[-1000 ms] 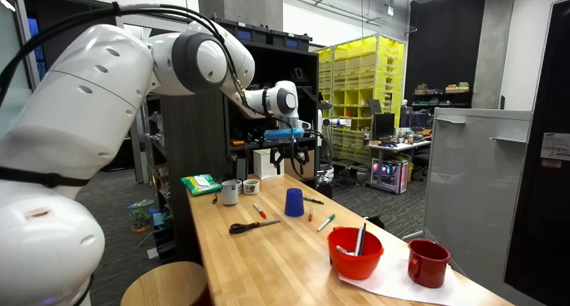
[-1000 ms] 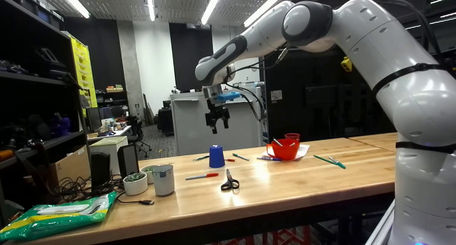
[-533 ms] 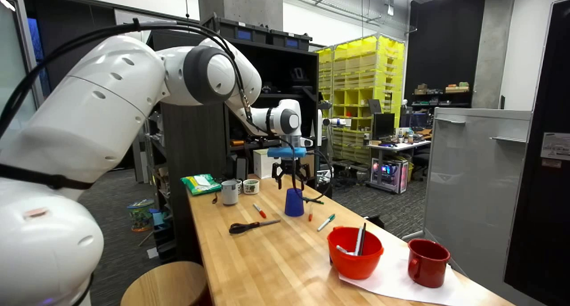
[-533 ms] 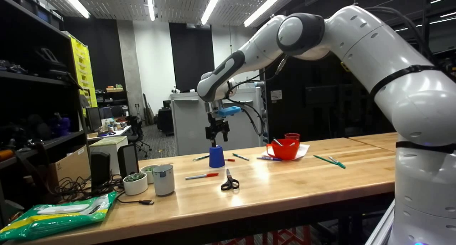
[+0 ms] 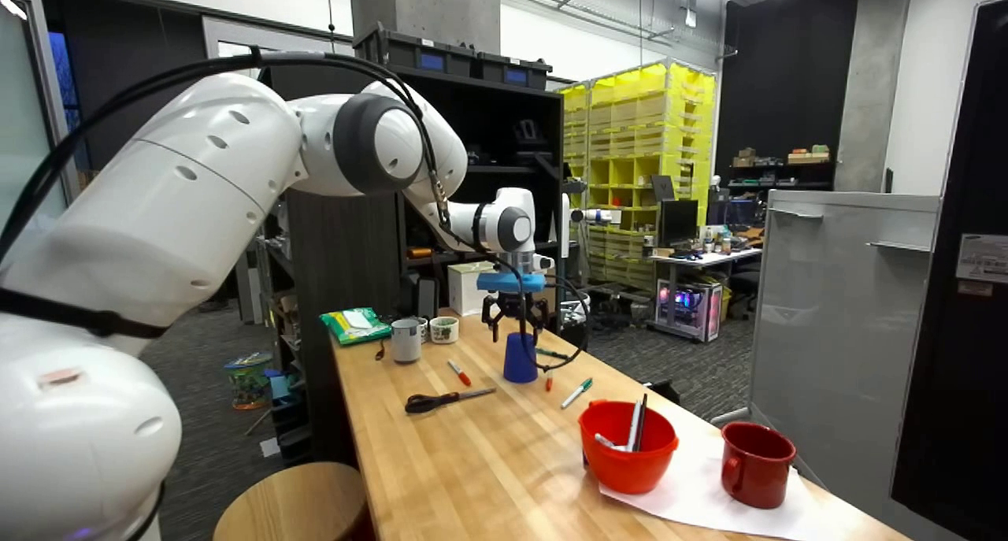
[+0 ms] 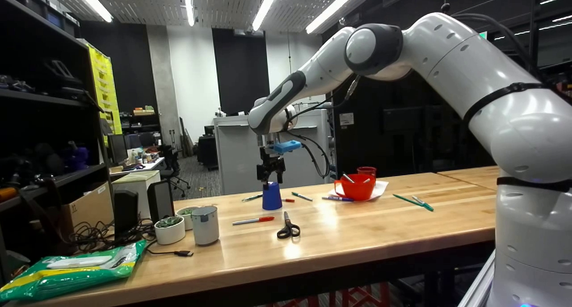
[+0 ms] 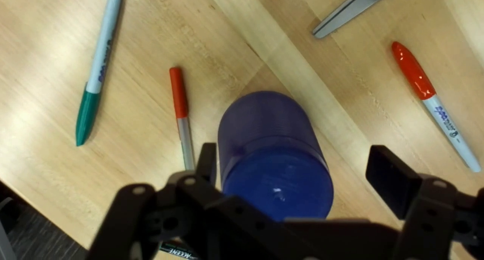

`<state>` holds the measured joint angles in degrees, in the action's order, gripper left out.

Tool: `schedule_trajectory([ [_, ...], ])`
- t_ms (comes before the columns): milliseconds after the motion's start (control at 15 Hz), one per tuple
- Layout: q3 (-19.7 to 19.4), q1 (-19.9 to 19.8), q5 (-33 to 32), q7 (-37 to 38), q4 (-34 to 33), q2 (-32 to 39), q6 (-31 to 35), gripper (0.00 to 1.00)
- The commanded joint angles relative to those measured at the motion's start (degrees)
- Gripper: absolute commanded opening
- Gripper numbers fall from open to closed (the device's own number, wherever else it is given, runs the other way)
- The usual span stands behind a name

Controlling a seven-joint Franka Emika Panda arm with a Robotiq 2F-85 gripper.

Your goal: Put the cup upright

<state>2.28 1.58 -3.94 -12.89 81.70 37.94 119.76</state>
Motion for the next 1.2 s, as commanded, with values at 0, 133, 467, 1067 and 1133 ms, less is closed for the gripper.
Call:
schedule_trajectory([
  [0,1.06,-0.92,0.56,-2.19,-0.3,0.89,1.7,1.0],
  [133,1.15,-1.04,0.56,-2.78,-0.29,1.18,2.06,0.75],
  [467,1.48,-1.11,0.5,-3.85,0.92,0.91,2.9,0.47],
  [1067,2.92,-0.8,0.26,-6.37,4.48,-0.85,8.9,0.47],
  [1133,3.11,-0.81,0.27,-6.51,5.24,-1.28,10.15,0.47],
])
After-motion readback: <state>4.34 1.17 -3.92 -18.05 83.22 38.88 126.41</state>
